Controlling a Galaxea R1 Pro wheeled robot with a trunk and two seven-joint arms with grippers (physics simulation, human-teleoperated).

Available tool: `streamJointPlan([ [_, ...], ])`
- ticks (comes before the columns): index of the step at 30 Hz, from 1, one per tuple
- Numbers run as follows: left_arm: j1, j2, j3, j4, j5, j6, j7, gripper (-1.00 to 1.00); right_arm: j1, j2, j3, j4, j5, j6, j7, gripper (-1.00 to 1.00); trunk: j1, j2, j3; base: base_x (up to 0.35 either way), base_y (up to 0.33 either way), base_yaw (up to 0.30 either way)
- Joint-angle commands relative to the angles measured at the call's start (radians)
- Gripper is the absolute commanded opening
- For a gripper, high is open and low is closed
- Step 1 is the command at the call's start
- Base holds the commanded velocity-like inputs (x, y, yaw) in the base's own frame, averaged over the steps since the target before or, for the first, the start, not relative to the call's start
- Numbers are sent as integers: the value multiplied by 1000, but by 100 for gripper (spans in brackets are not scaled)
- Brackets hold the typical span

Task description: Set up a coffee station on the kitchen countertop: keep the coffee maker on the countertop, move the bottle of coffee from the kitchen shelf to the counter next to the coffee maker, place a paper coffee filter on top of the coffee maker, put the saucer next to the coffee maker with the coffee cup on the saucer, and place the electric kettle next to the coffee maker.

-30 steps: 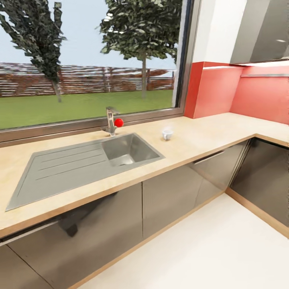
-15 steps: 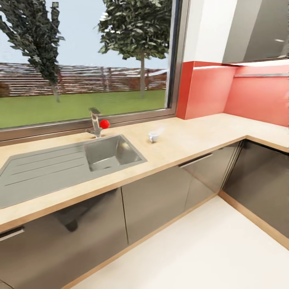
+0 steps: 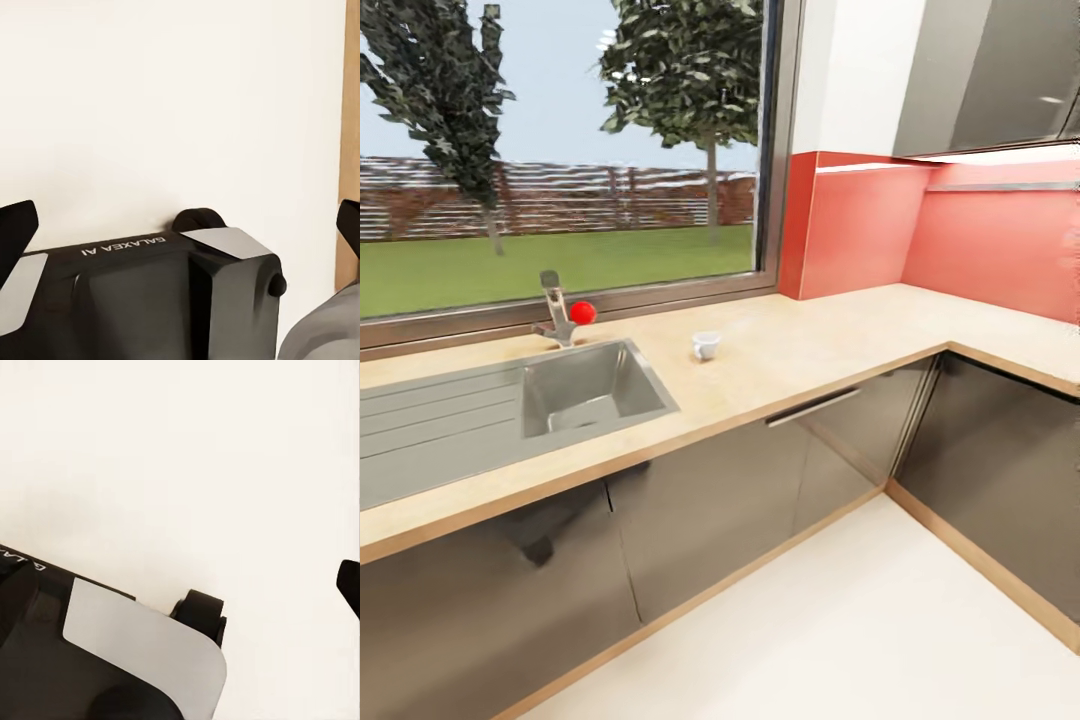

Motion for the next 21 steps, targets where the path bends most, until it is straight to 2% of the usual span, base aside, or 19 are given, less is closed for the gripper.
streamJointPlan([
  [1, 0, 0, -5, -1, 11, 10, -3, 100, -2, 0, 7, 4, -6, -7, 3, 100, 0, 0, -1, 98, -318, 0],
  [11, 0, 0, -5, -1, 11, 10, -3, 100, -2, 0, 7, 4, -6, -8, 3, 100, 0, 0, -1, 94, -318, 16],
  [15, 0, 0, -5, -1, 11, 10, -3, 100, -1, 0, 7, 4, -6, -8, 3, 100, 0, 0, -1, 43, -261, 180],
  [21, 0, 2, -1, -1, 11, 11, -3, 100, -1, 1, 7, 4, -6, -9, 2, 100, 0, 0, -1, 11, -73, 248],
])
